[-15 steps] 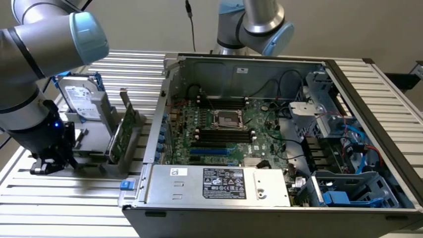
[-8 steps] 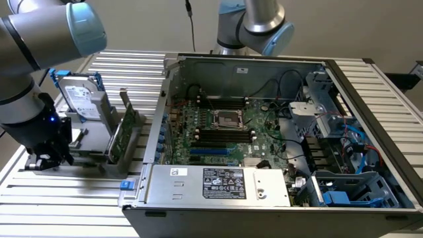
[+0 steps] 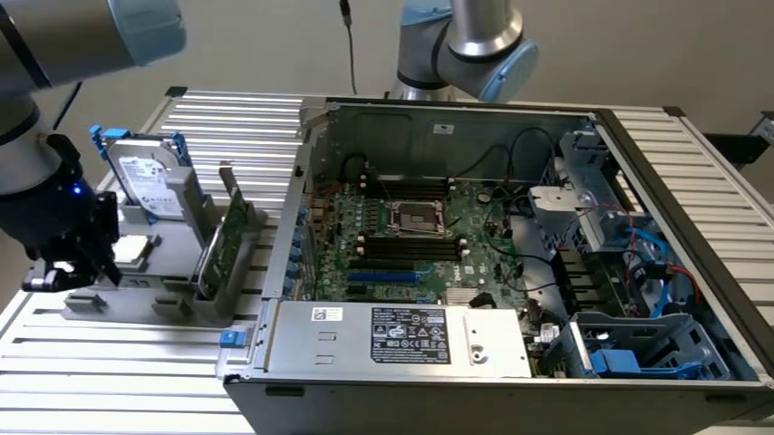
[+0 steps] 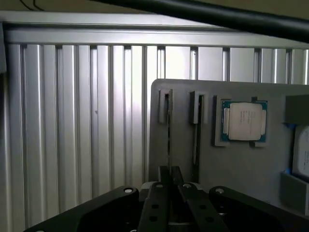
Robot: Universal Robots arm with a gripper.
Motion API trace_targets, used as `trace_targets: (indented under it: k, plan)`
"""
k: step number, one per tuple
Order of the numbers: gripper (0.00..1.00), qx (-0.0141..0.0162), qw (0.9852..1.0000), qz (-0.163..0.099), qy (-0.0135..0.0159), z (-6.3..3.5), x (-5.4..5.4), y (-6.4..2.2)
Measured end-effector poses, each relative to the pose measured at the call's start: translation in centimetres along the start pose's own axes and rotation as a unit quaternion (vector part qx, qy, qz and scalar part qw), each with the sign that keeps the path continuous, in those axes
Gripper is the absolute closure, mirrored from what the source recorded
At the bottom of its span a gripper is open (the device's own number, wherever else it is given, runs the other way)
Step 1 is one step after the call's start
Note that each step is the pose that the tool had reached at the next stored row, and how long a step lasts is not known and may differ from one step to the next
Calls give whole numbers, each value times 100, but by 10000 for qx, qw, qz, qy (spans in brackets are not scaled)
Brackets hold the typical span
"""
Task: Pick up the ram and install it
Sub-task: 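Pick up the ram and move it above insertion slot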
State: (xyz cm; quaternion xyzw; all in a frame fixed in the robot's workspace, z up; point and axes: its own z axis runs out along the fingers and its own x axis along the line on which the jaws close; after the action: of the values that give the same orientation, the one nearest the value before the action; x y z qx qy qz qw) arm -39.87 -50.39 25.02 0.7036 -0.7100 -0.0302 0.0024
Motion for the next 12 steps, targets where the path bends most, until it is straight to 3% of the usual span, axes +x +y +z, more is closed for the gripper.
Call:
trace_targets:
  k: [12]
  plan:
    - [86, -17, 10000, 1, 2, -531, -103, -99]
